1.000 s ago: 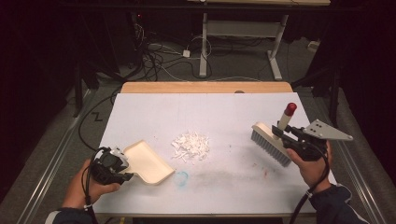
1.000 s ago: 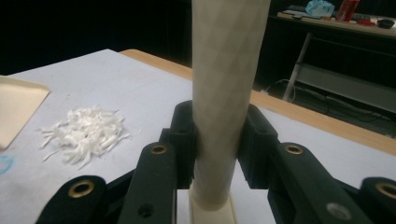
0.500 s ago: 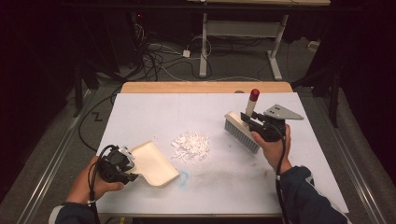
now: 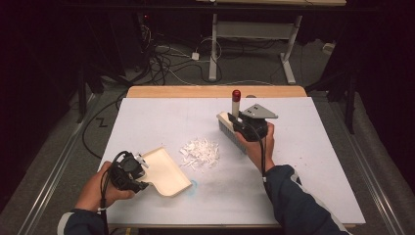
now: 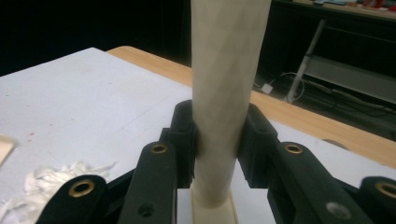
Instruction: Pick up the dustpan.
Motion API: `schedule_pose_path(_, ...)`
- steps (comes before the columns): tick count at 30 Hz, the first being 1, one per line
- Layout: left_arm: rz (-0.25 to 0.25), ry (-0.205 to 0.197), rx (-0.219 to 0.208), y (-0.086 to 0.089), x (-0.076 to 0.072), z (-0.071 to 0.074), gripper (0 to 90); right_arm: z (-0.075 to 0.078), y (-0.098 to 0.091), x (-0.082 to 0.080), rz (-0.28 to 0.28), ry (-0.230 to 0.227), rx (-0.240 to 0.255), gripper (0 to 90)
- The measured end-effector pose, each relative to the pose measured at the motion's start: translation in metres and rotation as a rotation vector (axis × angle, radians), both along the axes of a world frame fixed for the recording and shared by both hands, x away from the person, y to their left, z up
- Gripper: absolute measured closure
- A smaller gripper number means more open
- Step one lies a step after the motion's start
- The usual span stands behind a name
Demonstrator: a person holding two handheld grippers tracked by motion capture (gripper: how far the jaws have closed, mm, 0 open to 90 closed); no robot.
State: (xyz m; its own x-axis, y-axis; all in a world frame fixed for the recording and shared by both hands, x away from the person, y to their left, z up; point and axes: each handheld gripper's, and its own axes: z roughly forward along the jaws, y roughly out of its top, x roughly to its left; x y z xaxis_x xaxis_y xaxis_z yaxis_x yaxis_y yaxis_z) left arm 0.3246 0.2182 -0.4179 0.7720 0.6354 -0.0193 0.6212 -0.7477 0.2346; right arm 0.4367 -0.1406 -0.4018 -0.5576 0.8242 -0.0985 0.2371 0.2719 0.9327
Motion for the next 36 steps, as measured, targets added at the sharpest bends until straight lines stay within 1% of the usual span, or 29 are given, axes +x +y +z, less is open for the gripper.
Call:
schedule_pose_path(1,0.0,0.0,0.0,0.0,0.0,0.0,62.9,-0.001,0.005,-0.002,-0.001,0.0,-0.001,71.2)
schedule_pose_path(3,-0.005,0.005,0.01,-0.003,0.001,-0.003,62.9,-0.003,0.013,-0.006,0.021,0.001,-0.01,71.1)
schedule_pose_path(4,-0.005,0.005,0.01,-0.003,0.001,-0.003,62.9,-0.003,0.013,-0.006,0.021,0.001,-0.01,71.1)
schedule_pose_path(6,-0.005,0.005,0.013,-0.004,0.0,-0.003,62.9,-0.005,0.02,-0.01,0.038,0.003,-0.021,71.0)
schedule_pose_path(8,-0.005,0.005,0.01,-0.004,0.0,-0.003,62.8,-0.006,0.022,-0.011,0.04,0.009,-0.014,70.8)
schedule_pose_path(9,-0.003,0.005,0.008,-0.004,0.0,-0.003,62.8,-0.007,0.022,-0.011,0.052,0.013,-0.005,70.7)
schedule_pose_path(11,-0.001,0.009,0.002,-0.003,-0.001,-0.005,62.9,-0.007,0.022,-0.011,0.053,0.014,-0.004,70.7)
schedule_pose_path(13,0.001,0.012,-0.003,-0.003,-0.002,-0.006,62.8,-0.007,0.021,-0.011,0.062,0.014,-0.004,70.5)
schedule_pose_path(17,-0.005,0.02,0.01,-0.006,-0.001,-0.005,62.8,-0.006,0.017,-0.01,0.066,0.018,0.004,70.7)
schedule_pose_path(20,-0.005,0.024,0.01,-0.006,-0.001,-0.005,62.8,-0.005,0.014,-0.01,0.072,0.018,0.008,70.8)
schedule_pose_path(21,-0.004,0.023,0.011,-0.006,-0.001,-0.006,62.8,-0.005,0.012,-0.009,0.073,0.013,0.013,71.0)
schedule_pose_path(22,-0.003,0.024,0.01,-0.006,-0.001,-0.006,62.8,-0.004,0.006,-0.006,0.073,0.019,0.035,71.0)
schedule_pose_path(23,-0.003,0.024,0.01,-0.006,-0.001,-0.006,62.8,-0.004,0.003,-0.006,0.071,0.022,0.045,71.0)
schedule_pose_path(26,-0.005,0.024,0.012,-0.007,-0.001,-0.006,62.8,-0.004,-0.001,-0.005,0.072,0.023,0.056,71.0)
schedule_pose_path(36,-0.005,0.037,0.014,-0.008,0.001,-0.01,62.8,-0.005,-0.003,-0.003,0.074,0.017,0.072,71.1)
